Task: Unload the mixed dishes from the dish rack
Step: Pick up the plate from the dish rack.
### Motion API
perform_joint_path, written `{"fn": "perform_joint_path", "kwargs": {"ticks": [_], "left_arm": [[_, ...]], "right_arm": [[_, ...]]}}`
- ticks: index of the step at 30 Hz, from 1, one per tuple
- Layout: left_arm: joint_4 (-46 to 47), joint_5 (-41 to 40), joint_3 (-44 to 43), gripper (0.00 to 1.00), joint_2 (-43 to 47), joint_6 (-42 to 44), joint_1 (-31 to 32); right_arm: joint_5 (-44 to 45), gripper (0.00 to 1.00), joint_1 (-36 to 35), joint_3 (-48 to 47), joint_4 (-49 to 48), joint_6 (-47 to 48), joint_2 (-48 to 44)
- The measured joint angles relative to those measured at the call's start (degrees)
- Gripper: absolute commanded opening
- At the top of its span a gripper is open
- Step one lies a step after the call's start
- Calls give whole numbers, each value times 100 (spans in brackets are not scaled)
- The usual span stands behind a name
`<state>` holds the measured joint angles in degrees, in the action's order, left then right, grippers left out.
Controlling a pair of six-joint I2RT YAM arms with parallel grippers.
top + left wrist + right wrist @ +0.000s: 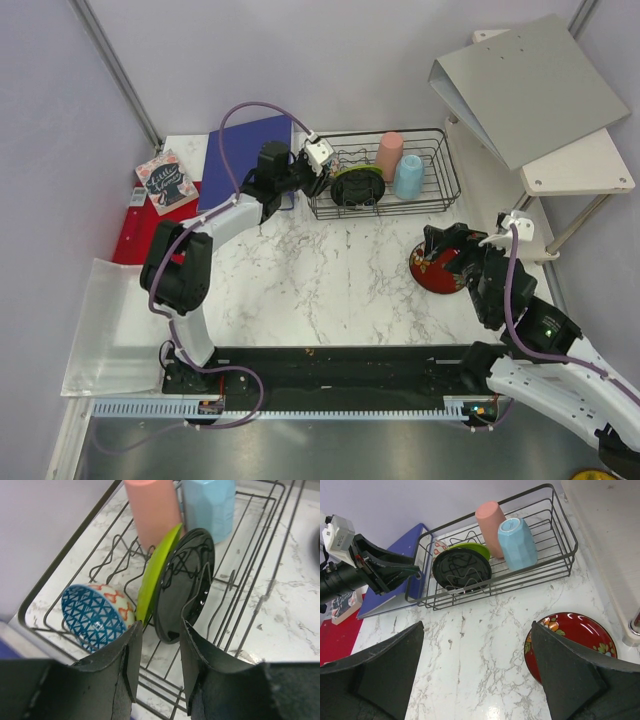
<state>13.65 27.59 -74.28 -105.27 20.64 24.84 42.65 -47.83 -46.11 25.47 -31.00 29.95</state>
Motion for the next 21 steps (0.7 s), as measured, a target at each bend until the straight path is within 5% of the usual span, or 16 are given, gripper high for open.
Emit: {"fn": "perform_joint_path", "kwargs": {"ticks": [21], "left_arm": [[656,369,-111,36,-1012,94,188]], "right_arm": [[-13,96,0,72,-280,256,540]]}}
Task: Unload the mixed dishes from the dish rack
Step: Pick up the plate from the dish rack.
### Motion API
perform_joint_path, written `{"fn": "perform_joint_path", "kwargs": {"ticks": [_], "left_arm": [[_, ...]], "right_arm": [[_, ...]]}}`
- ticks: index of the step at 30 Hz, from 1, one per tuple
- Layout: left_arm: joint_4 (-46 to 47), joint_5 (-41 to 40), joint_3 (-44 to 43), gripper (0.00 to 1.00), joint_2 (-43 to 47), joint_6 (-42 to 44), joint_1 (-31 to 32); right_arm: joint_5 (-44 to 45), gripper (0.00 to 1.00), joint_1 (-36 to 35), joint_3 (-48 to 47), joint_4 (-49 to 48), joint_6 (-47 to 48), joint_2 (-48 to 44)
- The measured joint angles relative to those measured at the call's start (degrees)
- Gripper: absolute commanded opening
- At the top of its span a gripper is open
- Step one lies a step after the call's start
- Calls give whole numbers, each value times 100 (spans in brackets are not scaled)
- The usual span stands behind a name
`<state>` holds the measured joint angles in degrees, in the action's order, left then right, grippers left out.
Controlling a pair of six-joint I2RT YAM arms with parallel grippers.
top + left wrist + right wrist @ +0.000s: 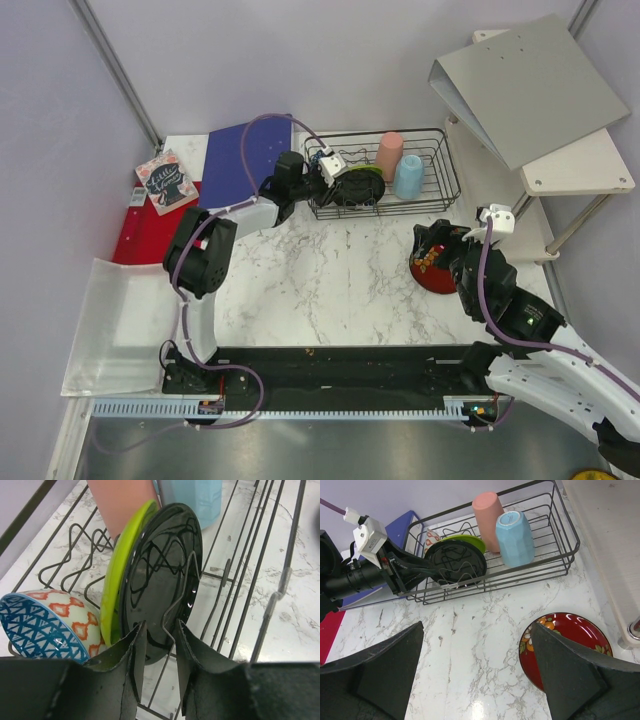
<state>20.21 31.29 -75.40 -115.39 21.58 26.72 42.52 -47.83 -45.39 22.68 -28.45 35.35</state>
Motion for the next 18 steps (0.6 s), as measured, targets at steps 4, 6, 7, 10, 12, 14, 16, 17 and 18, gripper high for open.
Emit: {"fn": "perform_joint_path", "kwargs": {"ticks": [4,6,7,10,12,14,16,17,18], "left_arm": [[72,-94,-149,30,-98,17,4],[127,-118,-203,27,-146,20,4],[144,-129,-208,24,-157,17,4],[249,-212,-219,17,-223,22,15],[269,-278,-219,13,-247,28,22],[315,-358,-219,6,-254,42,42],[411,-474,-205,2,-254,50,59],[444,-522,-201,2,-254,52,70],[479,-564,-190,2,-254,52,81]], "right_arm": [[0,96,0,0,-2,2,11],[2,96,0,7,-4,9,15],[2,96,0,9,-4,13,20],[4,96,0,37,-37,24,28],[4,96,0,61,-52,28,39],[4,96,0,87,-72,28,44],[2,96,0,101,-85,31,50],[2,96,0,101,-90,31,50],[2,96,0,101,-92,31,48]]}}
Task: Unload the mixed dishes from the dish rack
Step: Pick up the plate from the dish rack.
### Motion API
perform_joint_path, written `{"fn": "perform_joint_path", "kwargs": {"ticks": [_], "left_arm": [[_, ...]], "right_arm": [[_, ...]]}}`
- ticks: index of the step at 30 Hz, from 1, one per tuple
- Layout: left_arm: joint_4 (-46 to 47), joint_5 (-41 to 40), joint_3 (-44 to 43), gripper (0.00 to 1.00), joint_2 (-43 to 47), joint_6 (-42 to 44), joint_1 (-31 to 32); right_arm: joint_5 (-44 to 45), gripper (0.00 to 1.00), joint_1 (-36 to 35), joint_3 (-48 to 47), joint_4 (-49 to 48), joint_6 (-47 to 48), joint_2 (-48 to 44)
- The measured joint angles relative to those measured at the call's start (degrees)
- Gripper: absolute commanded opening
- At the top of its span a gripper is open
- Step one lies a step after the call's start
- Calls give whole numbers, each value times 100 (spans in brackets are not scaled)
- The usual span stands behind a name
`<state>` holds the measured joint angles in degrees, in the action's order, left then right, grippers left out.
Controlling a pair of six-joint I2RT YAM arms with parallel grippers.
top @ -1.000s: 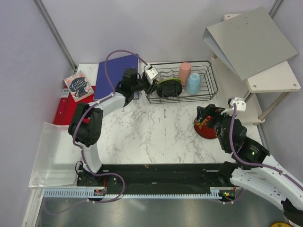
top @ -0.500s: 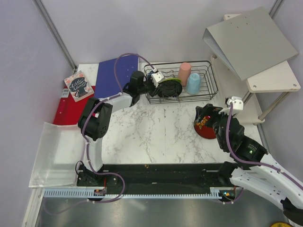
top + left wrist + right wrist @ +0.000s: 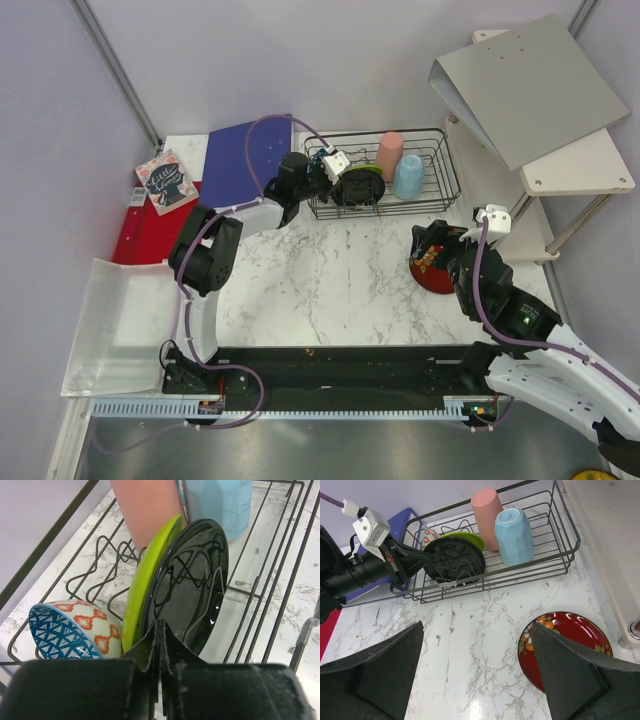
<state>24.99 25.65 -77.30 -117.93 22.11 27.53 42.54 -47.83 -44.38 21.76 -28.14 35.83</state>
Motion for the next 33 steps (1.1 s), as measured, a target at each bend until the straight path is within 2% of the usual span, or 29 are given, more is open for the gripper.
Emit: {"fn": "perform_joint_path", "kwargs": {"ticks": [9,17,22,31,33], "left_arm": [[503,-348,382,2,46,4,61],[796,-699,929,2,575,4,63],[997,-944,951,30,748,31,57],[1069,-1012,955,49,820,90,68],[1069,-1010,955,50,817,92,81]], "right_arm": [[-4,96,0,66,-35,-7,-63],[-24,96,0,127,-35,-20,-151],[-33,96,0,197,-33,-55,-221],[-39,96,0,236,-35,-57,-284],[-37,96,0,236,-35,-57,-284]]}}
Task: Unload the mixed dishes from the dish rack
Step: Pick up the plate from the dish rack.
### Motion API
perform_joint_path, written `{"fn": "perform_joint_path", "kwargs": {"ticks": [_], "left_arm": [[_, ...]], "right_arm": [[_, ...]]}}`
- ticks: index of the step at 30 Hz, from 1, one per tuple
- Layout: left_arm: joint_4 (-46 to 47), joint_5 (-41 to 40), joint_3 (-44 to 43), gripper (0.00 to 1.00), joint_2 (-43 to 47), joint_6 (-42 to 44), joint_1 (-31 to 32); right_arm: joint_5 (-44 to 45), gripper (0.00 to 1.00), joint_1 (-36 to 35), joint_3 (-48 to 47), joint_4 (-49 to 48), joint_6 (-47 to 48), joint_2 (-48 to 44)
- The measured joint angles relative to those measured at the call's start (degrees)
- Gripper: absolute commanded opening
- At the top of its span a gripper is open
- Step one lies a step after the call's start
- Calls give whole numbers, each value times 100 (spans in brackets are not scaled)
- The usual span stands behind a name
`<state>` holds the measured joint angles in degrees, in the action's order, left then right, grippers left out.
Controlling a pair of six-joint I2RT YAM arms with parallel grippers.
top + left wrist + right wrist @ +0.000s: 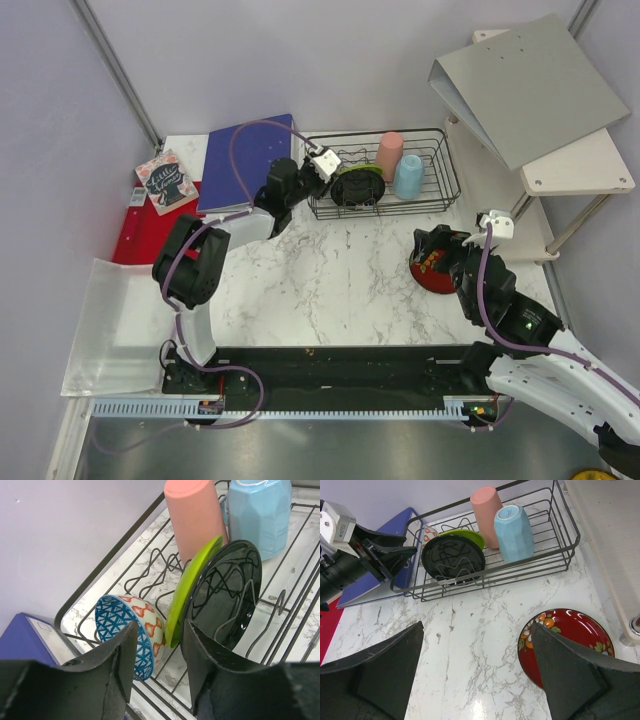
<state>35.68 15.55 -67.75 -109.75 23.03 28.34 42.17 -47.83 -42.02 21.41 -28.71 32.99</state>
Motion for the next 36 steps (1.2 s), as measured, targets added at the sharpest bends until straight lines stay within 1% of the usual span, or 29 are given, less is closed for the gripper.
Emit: {"fn": "perform_joint_path", "kwargs": {"ticks": [9,15,17,18,20,21,23,24,27,36], "left_arm": [[0,72,-2,51,-92,2,144],[-24,105,-140,49,-402,26,181],[-50,94,-269,45,-562,59,179],[-59,81,-323,39,-629,70,179],[-61,44,-407,32,-732,103,177],[-59,11,-437,24,-767,120,173],[-37,-52,-470,18,-800,153,173],[-4,-48,-474,12,-800,173,170],[90,-48,-485,2,-800,221,179],[173,-46,-474,2,-798,328,192]], "right_arm": [[4,96,0,4,0,2,127],[4,96,0,11,0,0,223],[2,96,0,13,-2,0,238],[2,96,0,13,-2,0,245],[2,96,0,13,-2,2,260],[4,96,0,13,-2,2,271],[4,96,0,13,-4,2,297],[7,96,0,13,-4,4,313],[9,96,0,13,-7,2,367],[7,96,0,44,-44,2,398]]}}
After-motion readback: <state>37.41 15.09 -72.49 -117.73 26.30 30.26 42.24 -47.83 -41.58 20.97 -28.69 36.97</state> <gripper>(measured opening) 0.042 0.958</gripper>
